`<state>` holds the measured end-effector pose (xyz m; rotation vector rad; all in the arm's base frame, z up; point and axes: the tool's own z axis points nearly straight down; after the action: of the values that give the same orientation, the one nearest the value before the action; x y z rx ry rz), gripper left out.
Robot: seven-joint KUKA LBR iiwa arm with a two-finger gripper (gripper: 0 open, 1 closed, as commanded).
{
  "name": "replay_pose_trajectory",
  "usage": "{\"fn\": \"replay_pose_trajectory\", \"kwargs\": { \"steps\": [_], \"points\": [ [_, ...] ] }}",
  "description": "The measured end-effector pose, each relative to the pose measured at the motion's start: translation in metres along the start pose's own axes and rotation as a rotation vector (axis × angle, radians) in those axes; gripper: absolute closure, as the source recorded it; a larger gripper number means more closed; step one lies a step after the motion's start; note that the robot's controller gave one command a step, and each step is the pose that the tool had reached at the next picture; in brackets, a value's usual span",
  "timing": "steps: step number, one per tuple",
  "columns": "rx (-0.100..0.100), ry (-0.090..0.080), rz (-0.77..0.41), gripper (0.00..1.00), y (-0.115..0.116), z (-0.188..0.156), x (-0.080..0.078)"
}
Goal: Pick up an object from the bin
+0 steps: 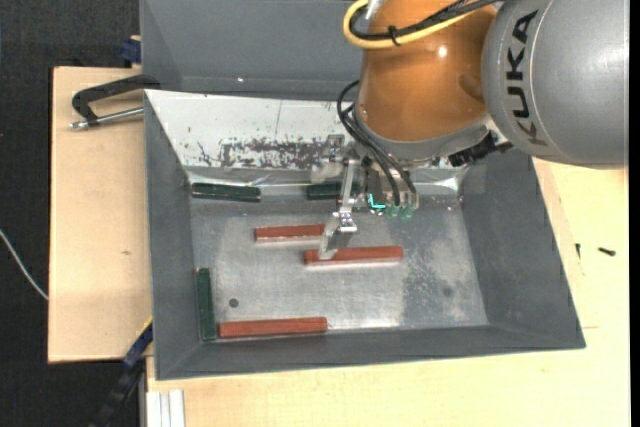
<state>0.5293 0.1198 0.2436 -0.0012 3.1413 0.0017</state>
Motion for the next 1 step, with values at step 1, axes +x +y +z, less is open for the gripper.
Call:
{"fn": "replay_pose_trajectory", "kwargs": {
  "steps": [1],
  "points": [
    [-0.001, -0.008, -0.023, 0.0, -0.003, 0.0429, -0.0093]
  ]
}}
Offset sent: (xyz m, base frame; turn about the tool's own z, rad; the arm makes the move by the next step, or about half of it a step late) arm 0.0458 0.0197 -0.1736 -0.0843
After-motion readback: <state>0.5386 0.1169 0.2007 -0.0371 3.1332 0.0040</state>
